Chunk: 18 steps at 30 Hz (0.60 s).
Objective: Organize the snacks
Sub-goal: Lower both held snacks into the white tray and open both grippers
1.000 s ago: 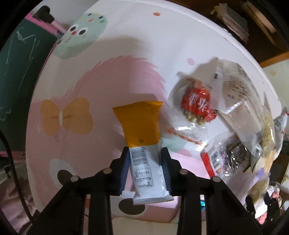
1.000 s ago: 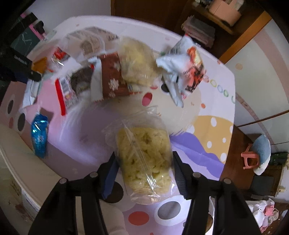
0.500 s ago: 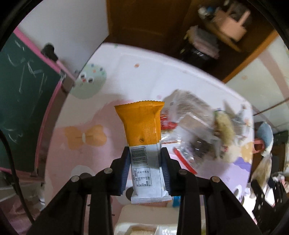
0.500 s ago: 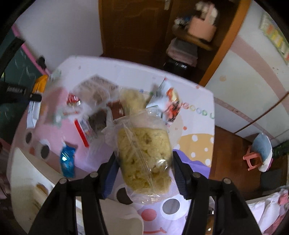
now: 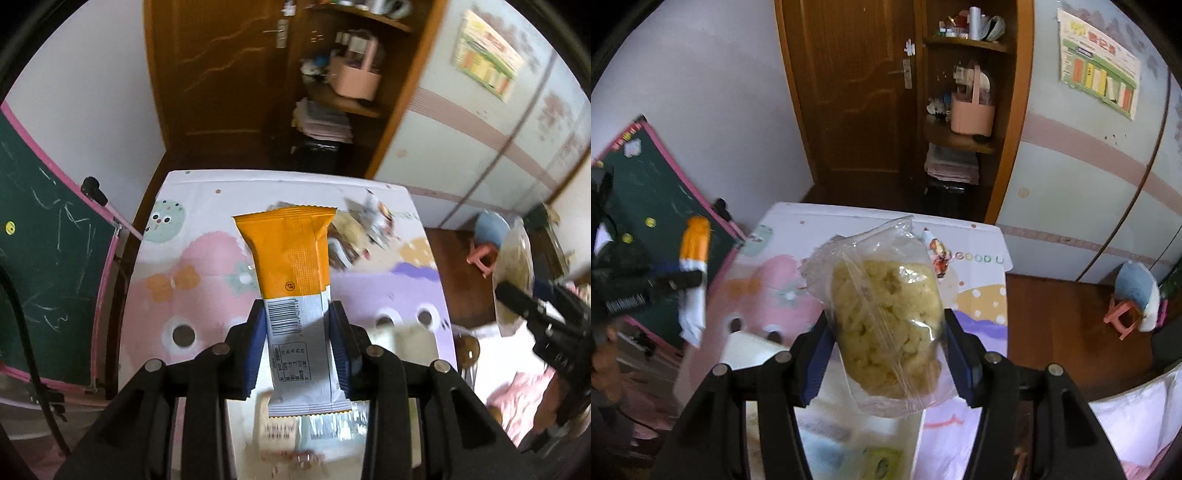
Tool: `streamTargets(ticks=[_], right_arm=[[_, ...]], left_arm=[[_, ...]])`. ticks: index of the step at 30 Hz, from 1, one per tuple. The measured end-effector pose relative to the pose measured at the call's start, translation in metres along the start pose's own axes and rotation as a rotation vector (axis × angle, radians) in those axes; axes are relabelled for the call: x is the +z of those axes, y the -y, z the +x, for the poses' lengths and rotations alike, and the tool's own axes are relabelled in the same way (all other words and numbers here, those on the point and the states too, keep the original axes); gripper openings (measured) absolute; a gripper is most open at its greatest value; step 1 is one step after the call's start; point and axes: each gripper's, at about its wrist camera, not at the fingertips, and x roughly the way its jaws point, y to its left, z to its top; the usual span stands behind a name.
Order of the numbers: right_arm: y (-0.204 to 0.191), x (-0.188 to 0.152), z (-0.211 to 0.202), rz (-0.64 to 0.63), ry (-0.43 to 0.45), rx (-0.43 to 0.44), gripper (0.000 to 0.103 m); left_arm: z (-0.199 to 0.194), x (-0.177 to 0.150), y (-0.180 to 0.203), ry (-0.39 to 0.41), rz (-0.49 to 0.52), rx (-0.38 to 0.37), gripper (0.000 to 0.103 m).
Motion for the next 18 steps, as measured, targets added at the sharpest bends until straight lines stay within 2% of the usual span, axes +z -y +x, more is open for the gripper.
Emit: streamTargets(ticks=[5,9,13,16,17,18], right_arm=[[-0.006,-0.033,-0.028,0.064,-0.032,0.060,0.057],[-0.022,-0.062,-0.025,0.071,-0.106,0.018,0.057],[-0.040,-0.085,-0.011,0.047,-0.201,0.024,0.057],[-0.047,-0.091,-0.008,0.036,-0.228,0.013,0.057],[-0.050,-0.093,-0.008,0.032,-0.236,0.005,0.057],[-0.052,-0.094,-0.009,0.027,-0.241,-0.002,0.057]], left_arm=[[-0.014,-0.041,0.020,-0.009,0.055,0.019,0.032],[-0.012,-0.069,0.031,-0.023,0.076,0.029,0.032],[-0.007,-0.086,0.037,-0.028,0.108,0.065,0.033],[-0.004,-0.095,0.038,-0.045,0.120,0.085,0.039],[-0.004,-0.099,0.039,-0.047,0.124,0.089,0.050],[-0.005,-0.102,0.040,-0.045,0.126,0.099,0.072]])
